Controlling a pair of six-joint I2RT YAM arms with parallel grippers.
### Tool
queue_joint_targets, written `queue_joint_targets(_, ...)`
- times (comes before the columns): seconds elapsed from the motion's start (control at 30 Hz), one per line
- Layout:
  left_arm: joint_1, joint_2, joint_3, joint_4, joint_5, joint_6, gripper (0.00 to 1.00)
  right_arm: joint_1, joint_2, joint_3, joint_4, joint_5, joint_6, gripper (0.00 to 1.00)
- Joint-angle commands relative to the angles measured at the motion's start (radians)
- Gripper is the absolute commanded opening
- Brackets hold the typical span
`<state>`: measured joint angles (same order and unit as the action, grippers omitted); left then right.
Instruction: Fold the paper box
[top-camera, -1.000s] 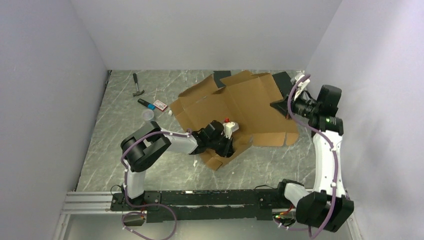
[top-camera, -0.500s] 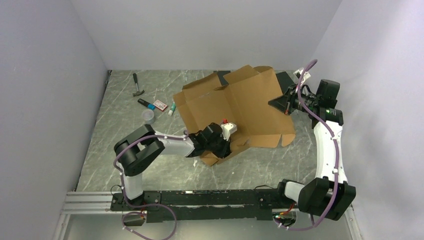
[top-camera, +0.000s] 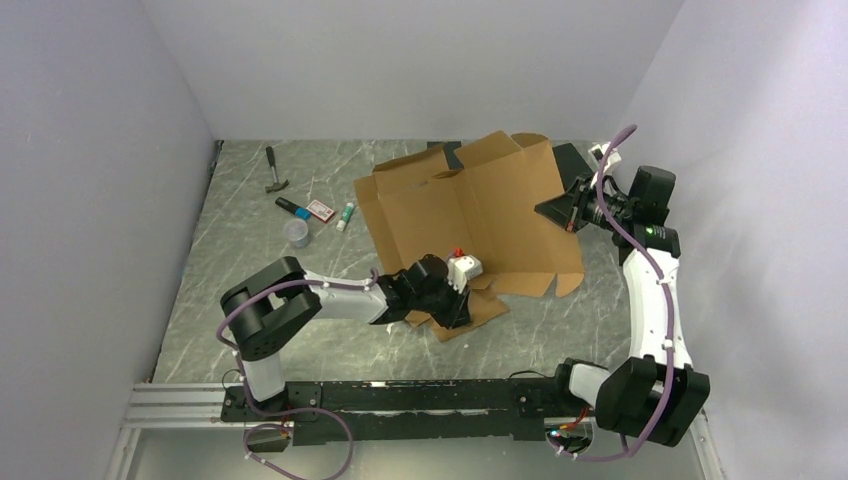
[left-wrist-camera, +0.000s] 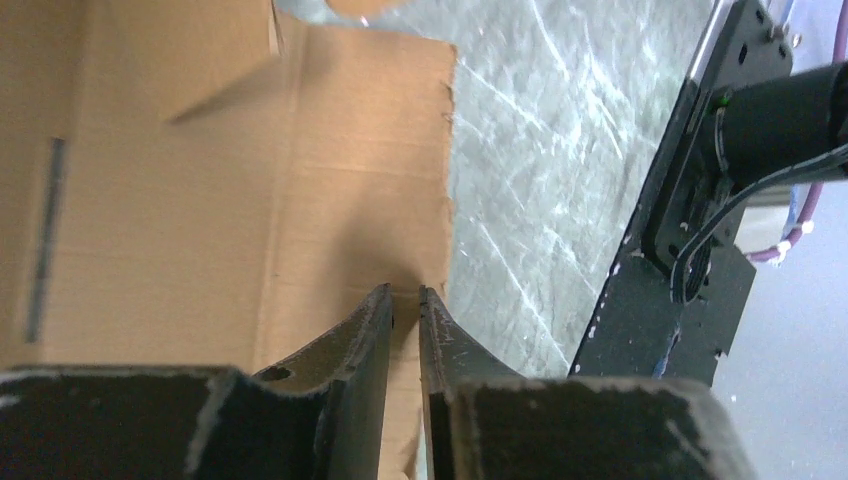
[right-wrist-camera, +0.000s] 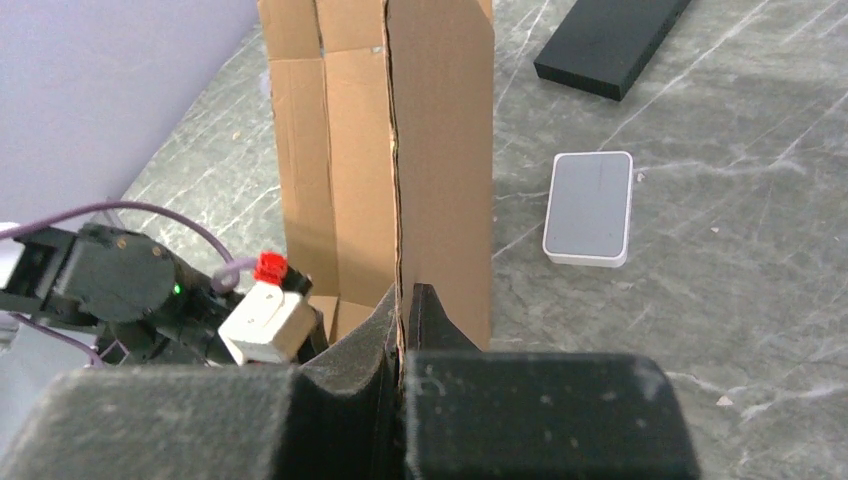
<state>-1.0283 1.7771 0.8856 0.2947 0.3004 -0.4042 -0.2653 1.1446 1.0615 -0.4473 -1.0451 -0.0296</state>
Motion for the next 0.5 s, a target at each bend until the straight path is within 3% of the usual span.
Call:
queue_joint_targets(0.0, -0.05, 0.068, 0.022, 0.015, 0.054, 0.009, 0.21, 0.002, -0.041, -0.025, 0.122, 0.006, 0.07, 0.0)
queue_joint_targets(0.23, -0.059, 0.127, 0.025, -0.06, -0.078, -0.005, 0.19, -0.004, -0.076, -0.074, 0.146, -0.068, 0.023, 0.0)
queue_joint_targets(0.4, -0.059, -0.042, 0.001, -0.096, -0.139, -0.005, 0.23, -0.017, -0.145, -0.112, 0.153, -0.11, -0.047, 0.0)
queue_joint_targets(0.47, -0.059, -0.134, 0.0, -0.14, -0.162, -0.004, 0.3, -0.024, -0.17, -0.133, 0.161, -0.121, -0.068, 0.0)
